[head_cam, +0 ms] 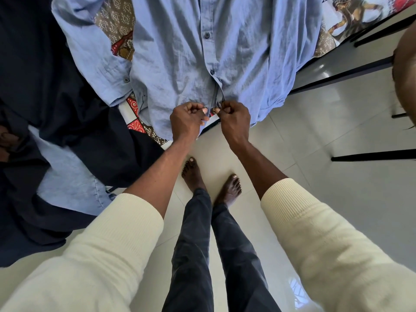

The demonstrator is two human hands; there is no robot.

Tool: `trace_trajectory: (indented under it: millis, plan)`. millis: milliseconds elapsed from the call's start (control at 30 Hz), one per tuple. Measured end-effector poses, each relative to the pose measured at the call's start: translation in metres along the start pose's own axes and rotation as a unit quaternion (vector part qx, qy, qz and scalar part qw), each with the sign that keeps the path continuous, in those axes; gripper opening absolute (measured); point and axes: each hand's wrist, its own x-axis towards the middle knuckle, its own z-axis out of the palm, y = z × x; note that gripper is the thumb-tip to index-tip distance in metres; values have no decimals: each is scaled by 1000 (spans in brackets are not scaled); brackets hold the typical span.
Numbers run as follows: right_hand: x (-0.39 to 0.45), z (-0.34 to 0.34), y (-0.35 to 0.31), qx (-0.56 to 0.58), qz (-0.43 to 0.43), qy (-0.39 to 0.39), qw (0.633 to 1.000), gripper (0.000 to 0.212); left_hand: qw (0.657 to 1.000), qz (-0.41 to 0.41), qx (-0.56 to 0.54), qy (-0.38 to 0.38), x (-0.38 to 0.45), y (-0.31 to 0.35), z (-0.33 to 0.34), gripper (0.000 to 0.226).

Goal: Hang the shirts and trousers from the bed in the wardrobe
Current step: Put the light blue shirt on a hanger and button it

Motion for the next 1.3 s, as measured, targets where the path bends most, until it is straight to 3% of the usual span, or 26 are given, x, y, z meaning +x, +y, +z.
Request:
trace_trajectory:
  millis: [167,333,500,633,933,1100,1300]
  plan:
    - [-12,-2,-6,143,83,-58,984,5,999,-31,-1,16,-7,0,3,10]
    - [-11,0,-12,135,98,-77,983,8,999,-23,30,2,-10,0,4,19]
    - [-11,2,-15,136,85,-76,984,22,997,-75,-27,17,-12,3,5,16]
    - [-13,2,-17,156,92,-71,981,24,998,-46,-35,35,-14,5,11,19]
    - [-12,1,-22,169,126,-71,975,18,998,-37,-47,6,-14,3,14,20]
    - [-13,1,-19,173,128,-68,974,9,997,-42,-50,45,-11,5,13,18]
    - [-16,-1,-23,172,120,-71,975,12,997,-49,-65,12,-12,5,11,10]
